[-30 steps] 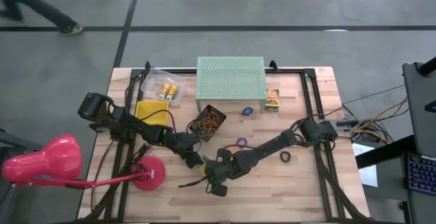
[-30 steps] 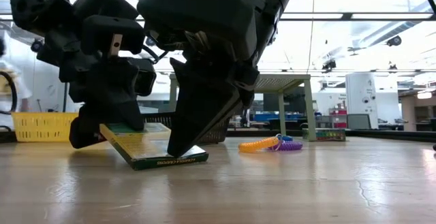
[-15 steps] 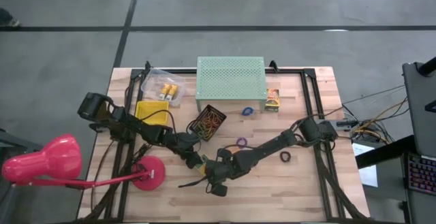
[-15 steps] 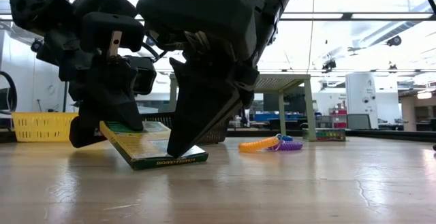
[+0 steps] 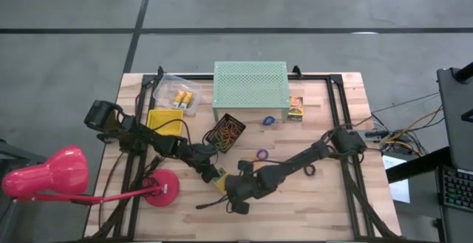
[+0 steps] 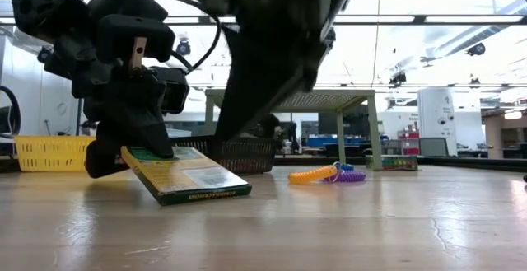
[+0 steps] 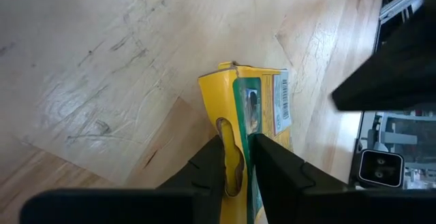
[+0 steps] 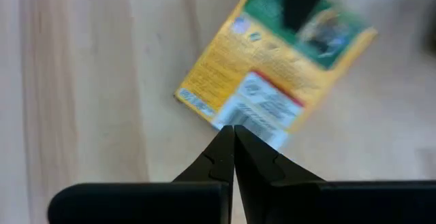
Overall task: Pick & Place Office Desk Supplies
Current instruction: Put the bottom big crayon box into the transparent bin
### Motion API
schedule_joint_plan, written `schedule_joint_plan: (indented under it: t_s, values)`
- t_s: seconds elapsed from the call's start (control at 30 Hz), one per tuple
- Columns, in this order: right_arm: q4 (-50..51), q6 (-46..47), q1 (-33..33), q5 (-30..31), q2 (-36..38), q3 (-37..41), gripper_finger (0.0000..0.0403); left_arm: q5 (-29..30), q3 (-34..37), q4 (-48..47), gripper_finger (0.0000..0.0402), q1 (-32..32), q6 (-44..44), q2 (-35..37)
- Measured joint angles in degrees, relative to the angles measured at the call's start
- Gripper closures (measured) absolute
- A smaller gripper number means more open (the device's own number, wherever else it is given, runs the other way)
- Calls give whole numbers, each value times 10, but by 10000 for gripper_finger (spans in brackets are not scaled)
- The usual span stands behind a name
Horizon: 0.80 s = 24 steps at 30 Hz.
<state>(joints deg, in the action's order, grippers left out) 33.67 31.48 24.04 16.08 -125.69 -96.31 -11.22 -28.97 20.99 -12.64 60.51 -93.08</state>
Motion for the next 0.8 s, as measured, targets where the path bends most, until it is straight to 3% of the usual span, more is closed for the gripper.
schedule_joint_plan:
  t_s: [0.27, 0.8]
  values:
    - [101, 78, 20, 95, 29, -1, 394, -2, 0, -8, 326, 0, -9, 21]
    - [239, 200, 23, 132, 34, 1, 394, 13, 1, -127, 326, 0, -56, 203]
